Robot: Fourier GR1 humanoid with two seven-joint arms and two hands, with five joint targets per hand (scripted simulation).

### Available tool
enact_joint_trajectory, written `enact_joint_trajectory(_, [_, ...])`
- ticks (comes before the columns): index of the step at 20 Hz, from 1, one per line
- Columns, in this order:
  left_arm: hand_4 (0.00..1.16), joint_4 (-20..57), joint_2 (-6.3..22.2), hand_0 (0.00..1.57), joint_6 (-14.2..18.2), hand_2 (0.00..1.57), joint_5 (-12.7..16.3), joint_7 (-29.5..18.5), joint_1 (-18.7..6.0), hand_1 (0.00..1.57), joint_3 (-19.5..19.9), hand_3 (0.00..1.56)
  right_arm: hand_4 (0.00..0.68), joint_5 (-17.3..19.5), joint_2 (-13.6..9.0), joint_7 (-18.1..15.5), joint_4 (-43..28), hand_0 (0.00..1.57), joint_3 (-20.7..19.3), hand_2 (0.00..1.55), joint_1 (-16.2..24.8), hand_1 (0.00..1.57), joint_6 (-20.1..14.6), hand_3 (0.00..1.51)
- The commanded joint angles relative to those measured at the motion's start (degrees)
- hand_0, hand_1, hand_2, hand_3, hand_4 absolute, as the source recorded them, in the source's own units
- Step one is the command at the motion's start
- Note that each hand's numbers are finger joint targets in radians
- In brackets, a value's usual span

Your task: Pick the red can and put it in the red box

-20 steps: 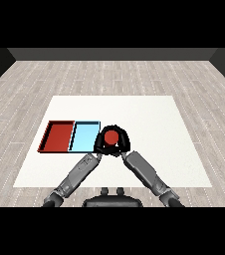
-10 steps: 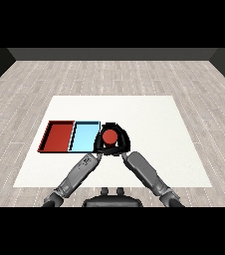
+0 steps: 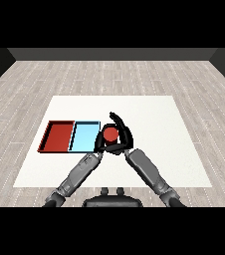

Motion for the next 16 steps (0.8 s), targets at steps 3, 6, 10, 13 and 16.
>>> enact_joint_trajectory(3, [1.14,2.47,0.49,1.57,-4.99,1.57,-0.04,-0.95,1.88,1.57,2.92,1.48,0.0,4.21,-2.0,4.87,-7.95,0.0,-2.94,0.0,0.39,0.0,-2.31,0.0])
enact_joint_trajectory(6, [1.14,-0.49,0.68,1.57,-5.57,1.57,0.29,-3.53,8.93,1.57,0.47,1.49,0.0,4.69,-3.41,3.42,-11.79,0.0,-4.86,0.0,3.06,0.0,-1.7,0.0])
enact_joint_trajectory(10, [1.12,0.9,1.48,1.57,-4.14,1.57,0.33,-1.35,5.78,1.57,3.8,1.48,0.0,3.31,-7.46,6.95,-18.98,0.0,-11.47,0.0,2.29,0.0,-1.54,0.0])
enact_joint_trajectory(13, [1.12,1.04,2.14,1.57,-6.61,1.56,-0.12,-3.02,6.49,1.57,5.75,1.46,0.0,3.7,-6.91,9.35,-24.43,0.0,-11.77,0.0,6.16,0.0,-1.46,0.0])
enact_joint_trajectory(16, [1.13,-4.0,4.65,1.57,-6.21,1.57,-2.23,2.15,6.09,1.57,6.47,1.46,0.0,2.52,-7.44,6.15,-22.43,0.0,-14.65,0.0,10.64,0.0,0.86,0.0])
